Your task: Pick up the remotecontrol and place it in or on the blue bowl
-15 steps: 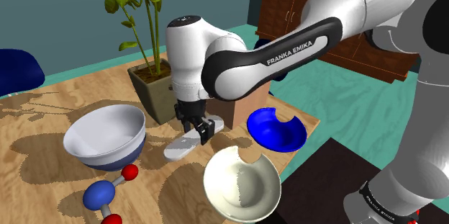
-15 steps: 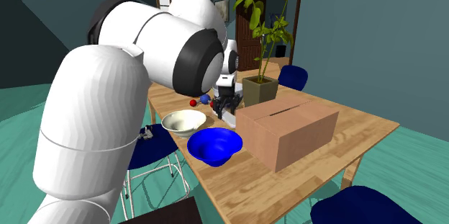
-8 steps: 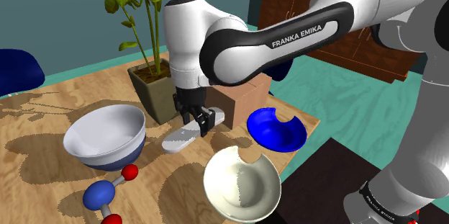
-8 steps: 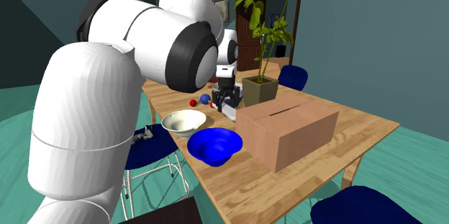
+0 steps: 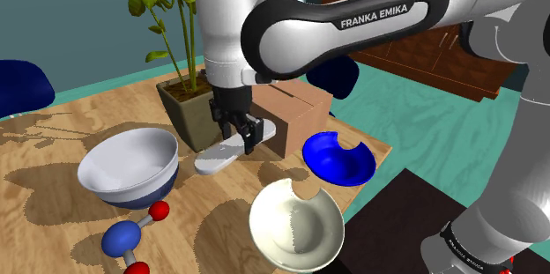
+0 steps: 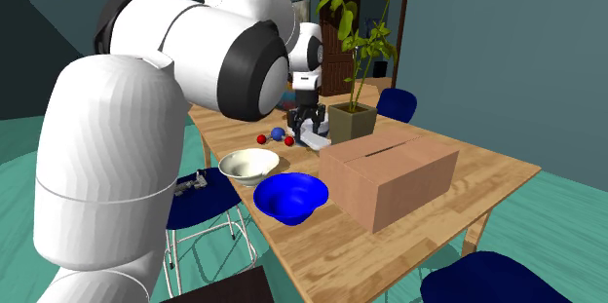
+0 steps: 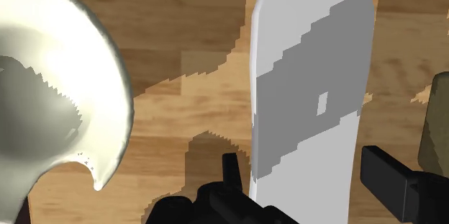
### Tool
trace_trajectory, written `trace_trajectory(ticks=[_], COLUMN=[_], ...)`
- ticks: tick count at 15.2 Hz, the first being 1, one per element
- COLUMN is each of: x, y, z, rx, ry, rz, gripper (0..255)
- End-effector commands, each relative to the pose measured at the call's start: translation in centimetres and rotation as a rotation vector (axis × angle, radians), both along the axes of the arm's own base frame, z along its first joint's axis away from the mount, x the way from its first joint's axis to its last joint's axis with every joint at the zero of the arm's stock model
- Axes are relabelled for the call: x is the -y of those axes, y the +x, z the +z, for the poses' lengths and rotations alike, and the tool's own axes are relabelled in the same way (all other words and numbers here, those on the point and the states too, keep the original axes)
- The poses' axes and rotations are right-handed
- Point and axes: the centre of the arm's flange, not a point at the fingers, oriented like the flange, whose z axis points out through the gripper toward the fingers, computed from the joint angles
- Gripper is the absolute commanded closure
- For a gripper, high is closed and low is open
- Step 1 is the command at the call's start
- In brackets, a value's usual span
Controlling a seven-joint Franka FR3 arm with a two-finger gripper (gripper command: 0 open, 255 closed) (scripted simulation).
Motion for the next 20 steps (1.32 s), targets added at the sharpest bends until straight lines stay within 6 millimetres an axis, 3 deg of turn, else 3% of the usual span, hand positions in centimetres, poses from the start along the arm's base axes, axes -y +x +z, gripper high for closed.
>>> trace_trajectory(ticks=[1,7,20], x=[0.0,0.0,14.4], y=[0.0,0.0,-9.4], z=[1.0,3.9,4.5], rx=[0.000,0.000,0.000], ry=[0.000,0.000,0.000], rz=[0.000,0.000,0.000], gripper=[255,255,255])
